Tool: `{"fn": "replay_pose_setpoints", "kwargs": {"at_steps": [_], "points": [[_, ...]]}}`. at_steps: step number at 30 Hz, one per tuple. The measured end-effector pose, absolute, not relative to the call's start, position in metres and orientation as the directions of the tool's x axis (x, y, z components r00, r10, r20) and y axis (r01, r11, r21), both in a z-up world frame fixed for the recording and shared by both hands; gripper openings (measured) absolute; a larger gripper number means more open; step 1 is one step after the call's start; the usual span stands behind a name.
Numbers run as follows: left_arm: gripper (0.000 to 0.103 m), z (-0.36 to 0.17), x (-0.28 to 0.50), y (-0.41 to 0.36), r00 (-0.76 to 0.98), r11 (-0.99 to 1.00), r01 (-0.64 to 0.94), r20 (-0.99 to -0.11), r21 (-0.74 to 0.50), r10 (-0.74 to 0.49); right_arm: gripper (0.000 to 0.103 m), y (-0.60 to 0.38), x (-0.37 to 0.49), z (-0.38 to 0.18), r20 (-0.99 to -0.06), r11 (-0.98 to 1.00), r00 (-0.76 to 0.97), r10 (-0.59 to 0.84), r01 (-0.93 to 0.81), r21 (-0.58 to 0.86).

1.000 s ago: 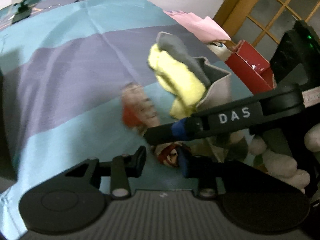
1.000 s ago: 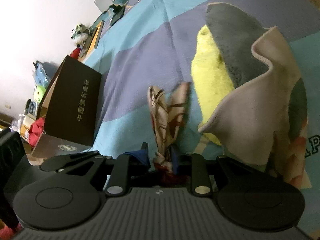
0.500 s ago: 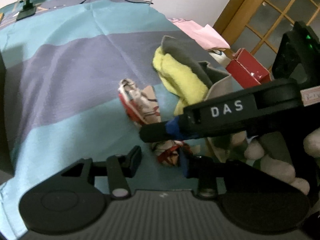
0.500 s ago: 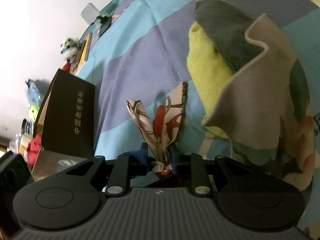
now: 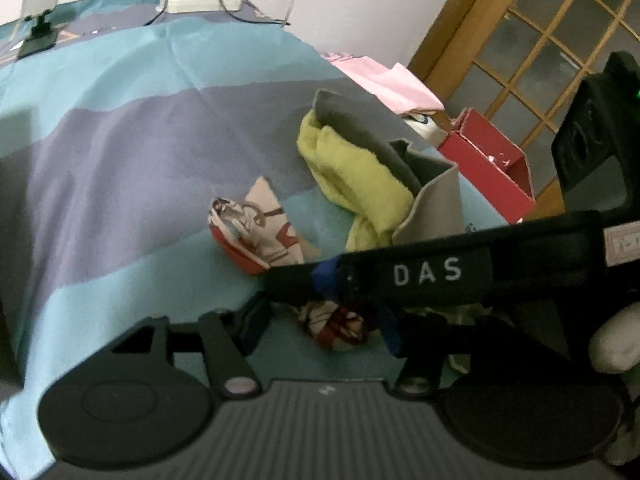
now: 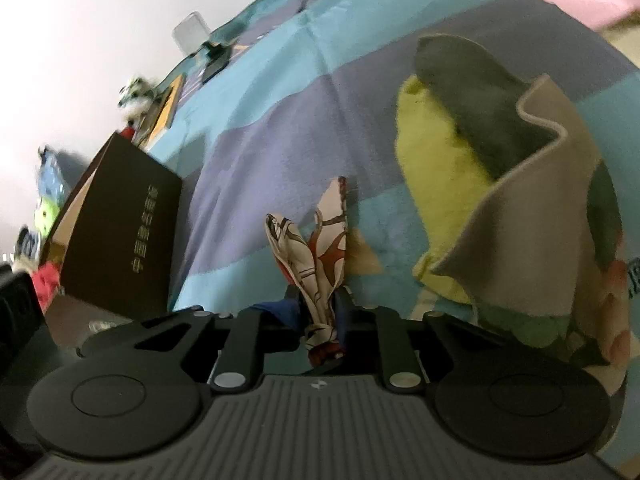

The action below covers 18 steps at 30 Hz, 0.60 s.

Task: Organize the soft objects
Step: 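Lift the patterned scarf and lower it into the box, opening both grippers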

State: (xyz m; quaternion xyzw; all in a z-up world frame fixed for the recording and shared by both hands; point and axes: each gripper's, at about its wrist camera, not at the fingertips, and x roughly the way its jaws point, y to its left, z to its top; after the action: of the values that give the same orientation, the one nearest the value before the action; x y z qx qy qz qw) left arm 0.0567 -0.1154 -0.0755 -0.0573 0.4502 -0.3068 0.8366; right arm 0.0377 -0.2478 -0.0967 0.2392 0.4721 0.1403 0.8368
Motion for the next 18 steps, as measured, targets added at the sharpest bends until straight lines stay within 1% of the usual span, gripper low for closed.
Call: {"fn": "replay_pose_setpoints", "kwargs": {"at_steps": [1, 2, 7, 9, 10, 11, 15, 18], "points": [[0.051, -0.076, 0.059, -0.116, 0.404, 0.8, 0.471, -0.715, -0.372, -0.571, 0.0, -0.25, 0.038, -0.098, -0.723, 0.839, 0.512, 0.464, 0.009, 0.545], [0.045, -0.076, 0.06, -0.116, 0.399, 0.795, 0.477, -0.713, -0.376, -0.577, 0.0, -0.251, 0.038, -0.099, -0.722, 0.833, 0.511, 0.467, 0.019, 0.552], [0.039, -0.076, 0.06, -0.116, 0.393, 0.781, 0.514, -0.711, -0.356, -0.583, 0.0, -0.245, 0.032, -0.096, -0.723, 0.83, 0.511, 0.465, 0.032, 0.556], [0.03, -0.075, 0.058, -0.115, 0.388, 0.775, 0.522, -0.711, -0.355, -0.587, 0.0, -0.244, 0.031, -0.095, -0.715, 0.816, 0.506, 0.482, 0.038, 0.576], [0.028, -0.075, 0.057, -0.114, 0.389, 0.774, 0.527, -0.711, -0.35, -0.586, 0.0, -0.245, 0.031, -0.095, -0.708, 0.804, 0.504, 0.495, 0.042, 0.593], [0.023, -0.074, 0.056, -0.112, 0.39, 0.773, 0.532, -0.71, -0.346, -0.586, 0.0, -0.245, 0.031, -0.095, -0.698, 0.79, 0.501, 0.511, 0.047, 0.611], [0.021, -0.07, 0.057, -0.101, 0.377, 0.764, 0.53, -0.705, -0.368, -0.601, 0.0, -0.237, 0.03, -0.08, -0.672, 0.779, 0.517, 0.53, 0.015, 0.627], [0.02, -0.058, 0.054, -0.098, 0.404, 0.77, 0.539, -0.698, -0.34, -0.591, 0.0, -0.229, 0.034, -0.059, -0.626, 0.758, 0.54, 0.562, -0.034, 0.651]]}}
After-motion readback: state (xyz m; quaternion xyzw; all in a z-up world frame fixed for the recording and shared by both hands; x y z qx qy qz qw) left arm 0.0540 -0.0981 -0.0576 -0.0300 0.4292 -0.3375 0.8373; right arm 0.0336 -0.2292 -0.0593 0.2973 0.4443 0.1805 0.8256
